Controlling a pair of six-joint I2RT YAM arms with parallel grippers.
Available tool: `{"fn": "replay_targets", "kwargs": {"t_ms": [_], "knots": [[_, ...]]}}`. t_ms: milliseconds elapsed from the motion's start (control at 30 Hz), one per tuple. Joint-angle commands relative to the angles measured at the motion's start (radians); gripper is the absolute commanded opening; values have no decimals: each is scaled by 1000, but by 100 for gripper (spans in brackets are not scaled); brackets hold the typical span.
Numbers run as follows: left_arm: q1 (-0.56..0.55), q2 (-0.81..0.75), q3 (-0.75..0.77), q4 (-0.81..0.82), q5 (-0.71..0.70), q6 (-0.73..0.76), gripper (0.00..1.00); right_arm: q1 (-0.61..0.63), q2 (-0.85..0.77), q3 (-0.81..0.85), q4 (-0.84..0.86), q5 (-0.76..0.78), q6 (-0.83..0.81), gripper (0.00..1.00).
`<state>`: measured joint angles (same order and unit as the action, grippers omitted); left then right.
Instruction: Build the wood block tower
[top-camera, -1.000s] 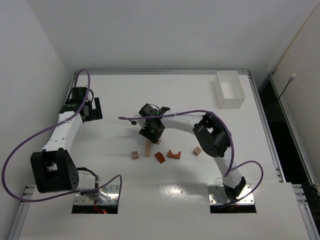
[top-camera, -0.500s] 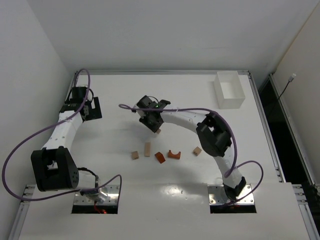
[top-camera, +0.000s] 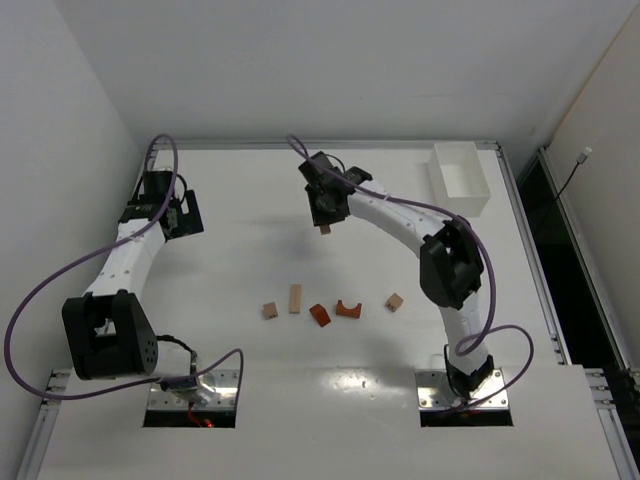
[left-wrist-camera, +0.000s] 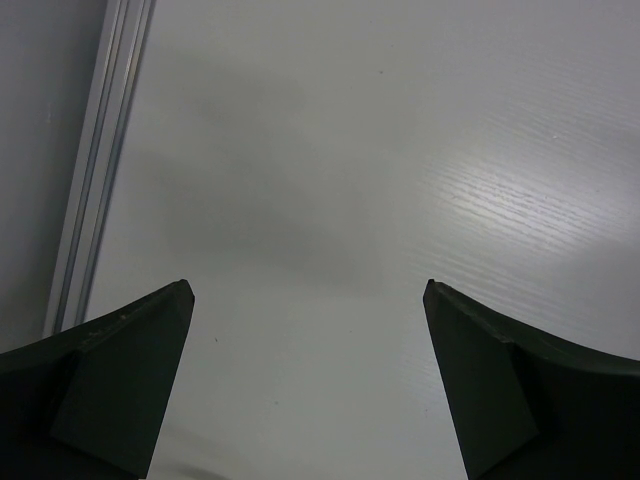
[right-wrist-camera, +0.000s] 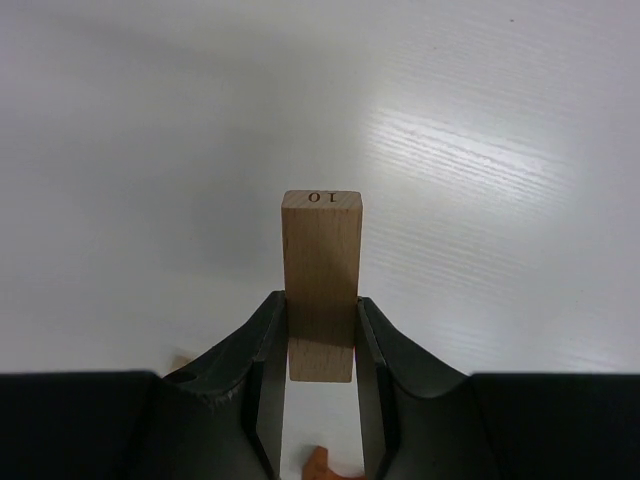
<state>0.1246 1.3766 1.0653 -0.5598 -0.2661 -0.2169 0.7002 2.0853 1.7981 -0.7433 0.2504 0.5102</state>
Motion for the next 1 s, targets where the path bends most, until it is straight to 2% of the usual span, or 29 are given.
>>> {"fn": "replay_targets", "kwargs": {"t_ms": [0, 200, 600, 800, 967], "knots": [[14, 1, 28, 18, -5, -15, 100, -48, 53, 82, 5, -36, 168, 0], [14, -19, 9, 28, -5, -15, 100, -94, 157, 133, 15, -45, 191, 0], [14, 21, 27, 28, -16, -6, 100, -103, 202, 104, 36, -57, 172, 0], [14, 42, 38, 37, -16, -15, 100, -103, 148, -40, 48, -66, 182, 0], [14, 42, 38, 46, -7, -15, 100, -113, 150, -52, 48, -66, 182, 0]]}}
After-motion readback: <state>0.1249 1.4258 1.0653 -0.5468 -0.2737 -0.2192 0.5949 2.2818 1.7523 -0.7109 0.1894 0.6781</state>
